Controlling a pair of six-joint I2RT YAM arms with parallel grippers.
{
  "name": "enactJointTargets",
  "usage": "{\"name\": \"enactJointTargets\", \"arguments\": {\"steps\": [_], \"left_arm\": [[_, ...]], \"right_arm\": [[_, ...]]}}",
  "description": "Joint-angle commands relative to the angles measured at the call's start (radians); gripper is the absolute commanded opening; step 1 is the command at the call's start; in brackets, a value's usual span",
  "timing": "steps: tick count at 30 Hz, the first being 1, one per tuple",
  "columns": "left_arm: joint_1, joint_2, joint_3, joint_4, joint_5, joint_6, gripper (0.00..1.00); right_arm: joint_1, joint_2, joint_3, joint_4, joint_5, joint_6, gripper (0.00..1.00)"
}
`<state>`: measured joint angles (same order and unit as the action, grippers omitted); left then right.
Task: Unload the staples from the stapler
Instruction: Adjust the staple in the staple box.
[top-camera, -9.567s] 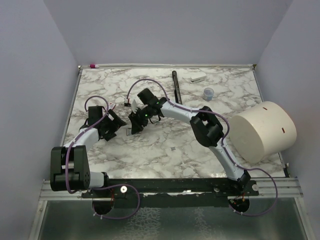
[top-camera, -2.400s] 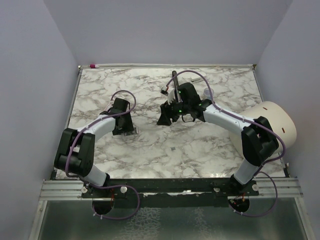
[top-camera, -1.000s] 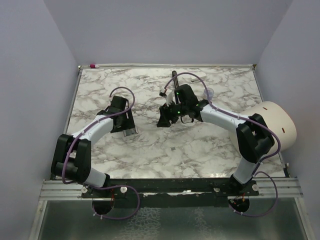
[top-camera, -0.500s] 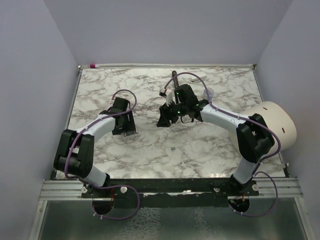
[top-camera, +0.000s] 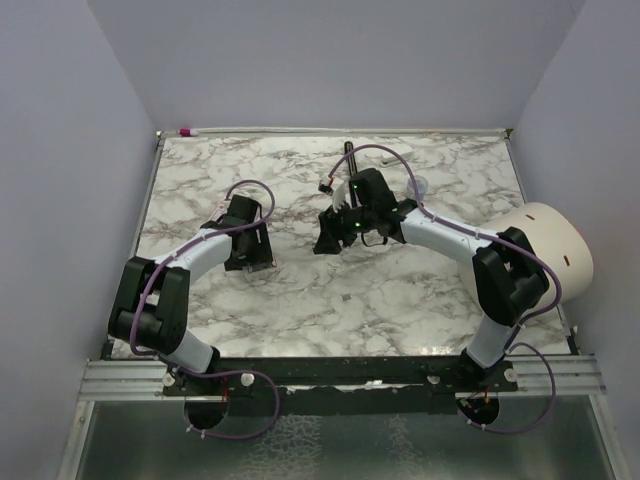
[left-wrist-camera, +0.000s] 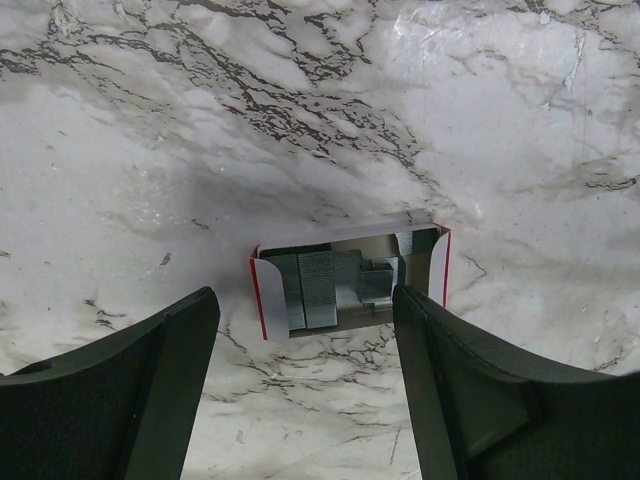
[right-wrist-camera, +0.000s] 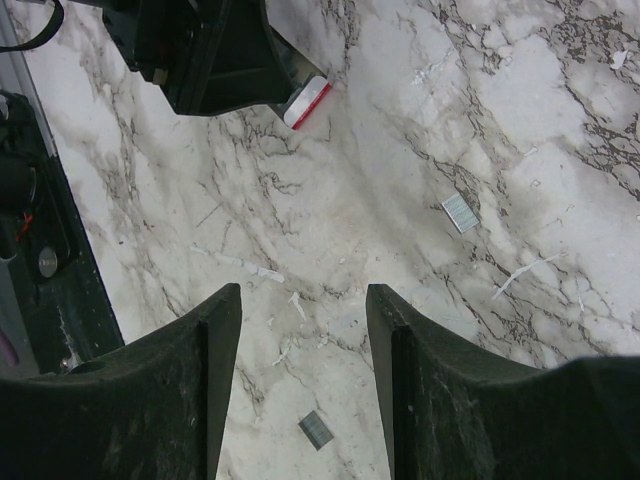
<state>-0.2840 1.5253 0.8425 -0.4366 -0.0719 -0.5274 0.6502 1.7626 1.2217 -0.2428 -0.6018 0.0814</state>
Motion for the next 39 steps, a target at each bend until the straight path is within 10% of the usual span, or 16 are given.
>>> {"name": "enactJointTargets", "arguments": {"steps": [1, 39], "left_arm": [[-0.007, 0.011, -0.002, 0.011, 0.012, 0.004, 0.74], [-0.037, 0.057, 0.026, -0.026, -0.054, -0.009, 0.76]], "right_arm": [[-0.003, -0.011, 0.005, 0.010, -0.024, -0.012, 0.54], [-0.003, -0.011, 0.005, 0.006, -0.030, -0.012, 0.54]]}}
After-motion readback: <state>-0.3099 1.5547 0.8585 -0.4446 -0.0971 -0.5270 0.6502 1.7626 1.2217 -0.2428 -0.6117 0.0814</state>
